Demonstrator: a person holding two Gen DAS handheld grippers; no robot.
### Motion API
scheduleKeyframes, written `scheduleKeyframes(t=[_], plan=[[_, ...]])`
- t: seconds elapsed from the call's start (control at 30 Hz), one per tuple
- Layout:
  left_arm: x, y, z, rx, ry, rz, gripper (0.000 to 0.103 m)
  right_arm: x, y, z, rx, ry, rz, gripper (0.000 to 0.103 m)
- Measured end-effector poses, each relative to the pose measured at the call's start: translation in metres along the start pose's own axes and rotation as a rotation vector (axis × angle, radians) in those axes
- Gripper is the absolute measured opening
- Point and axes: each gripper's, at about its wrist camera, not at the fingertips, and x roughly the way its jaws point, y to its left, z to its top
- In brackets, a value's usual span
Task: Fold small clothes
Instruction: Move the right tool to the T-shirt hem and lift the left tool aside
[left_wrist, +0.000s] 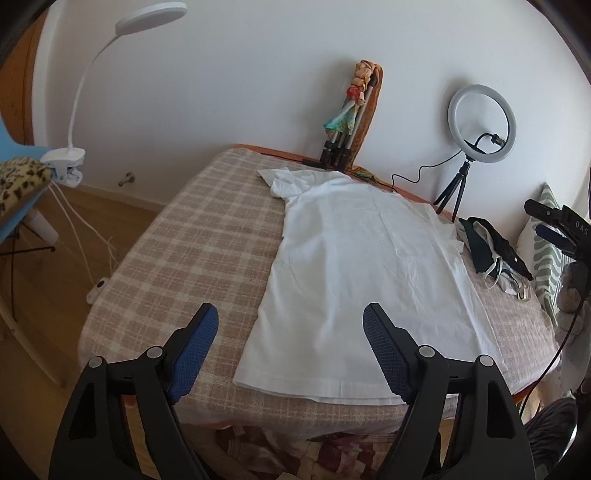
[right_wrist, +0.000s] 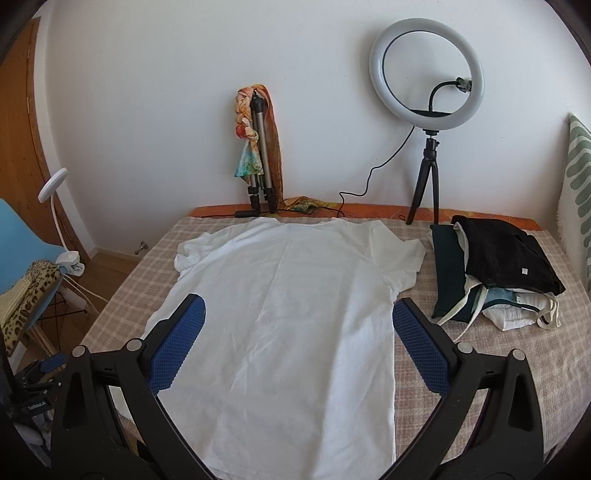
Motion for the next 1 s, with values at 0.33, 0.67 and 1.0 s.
scheduleKeyframes(t=[0.33, 0.67, 1.0], plan=[[0.029, 0.025, -0.024, -0.117, 0.119, -0.001, 0.055, 0.097, 0.08, 0.062, -0.036, 0.176, 0.193, 0.095], [0.046, 0.033, -0.038, -0.189, 0.162, -0.032, 0.034, 0.249, 0.16, 0.106, 0.016, 0.374, 0.269, 0.082], [0.054, 0.041, -0.038, -0.206, 0.172, -0.054, 0.025, 0.369, 0.245, 0.088, -0.054, 0.531, 0.279, 0.07]])
